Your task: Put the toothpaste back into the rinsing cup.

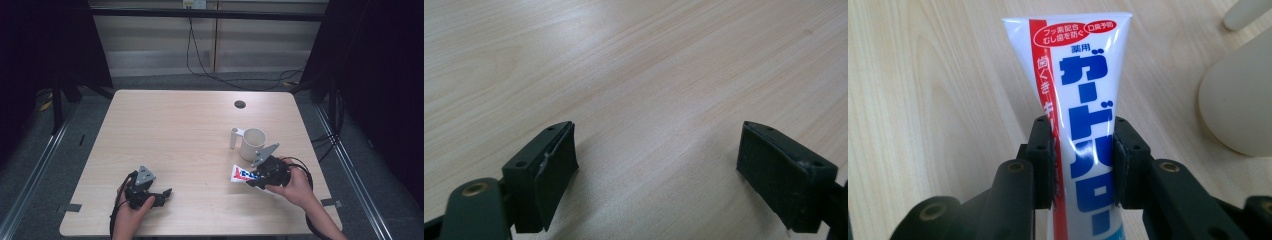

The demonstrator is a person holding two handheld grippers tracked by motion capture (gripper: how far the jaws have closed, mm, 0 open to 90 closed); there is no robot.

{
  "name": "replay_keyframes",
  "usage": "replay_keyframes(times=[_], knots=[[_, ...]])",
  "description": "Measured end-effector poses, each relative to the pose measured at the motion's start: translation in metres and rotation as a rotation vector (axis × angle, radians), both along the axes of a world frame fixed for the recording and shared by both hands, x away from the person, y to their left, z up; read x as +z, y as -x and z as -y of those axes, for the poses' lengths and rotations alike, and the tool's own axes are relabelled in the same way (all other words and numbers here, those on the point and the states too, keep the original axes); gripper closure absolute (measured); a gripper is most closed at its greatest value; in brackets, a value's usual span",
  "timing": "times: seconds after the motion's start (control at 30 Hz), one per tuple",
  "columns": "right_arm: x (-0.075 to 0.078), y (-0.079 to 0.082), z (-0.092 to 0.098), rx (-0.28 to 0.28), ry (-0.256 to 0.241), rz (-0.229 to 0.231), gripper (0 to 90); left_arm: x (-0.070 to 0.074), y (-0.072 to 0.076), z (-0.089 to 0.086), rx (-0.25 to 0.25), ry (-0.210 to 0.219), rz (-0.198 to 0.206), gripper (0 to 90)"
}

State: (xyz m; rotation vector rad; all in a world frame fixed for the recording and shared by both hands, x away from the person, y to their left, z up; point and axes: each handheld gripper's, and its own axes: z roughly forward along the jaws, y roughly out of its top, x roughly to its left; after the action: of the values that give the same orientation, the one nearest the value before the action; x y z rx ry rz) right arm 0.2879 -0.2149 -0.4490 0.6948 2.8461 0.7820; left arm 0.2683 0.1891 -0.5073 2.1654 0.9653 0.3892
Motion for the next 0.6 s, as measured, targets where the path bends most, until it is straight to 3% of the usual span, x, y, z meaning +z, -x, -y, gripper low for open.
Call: replay_keyframes(times=[0.6], knots=[[0.021,-0.001,0.014,-0.084,-0.189,0.049,66.2,0.0,0.0,0.0,0.003,-0.002,0.003,16.0]])
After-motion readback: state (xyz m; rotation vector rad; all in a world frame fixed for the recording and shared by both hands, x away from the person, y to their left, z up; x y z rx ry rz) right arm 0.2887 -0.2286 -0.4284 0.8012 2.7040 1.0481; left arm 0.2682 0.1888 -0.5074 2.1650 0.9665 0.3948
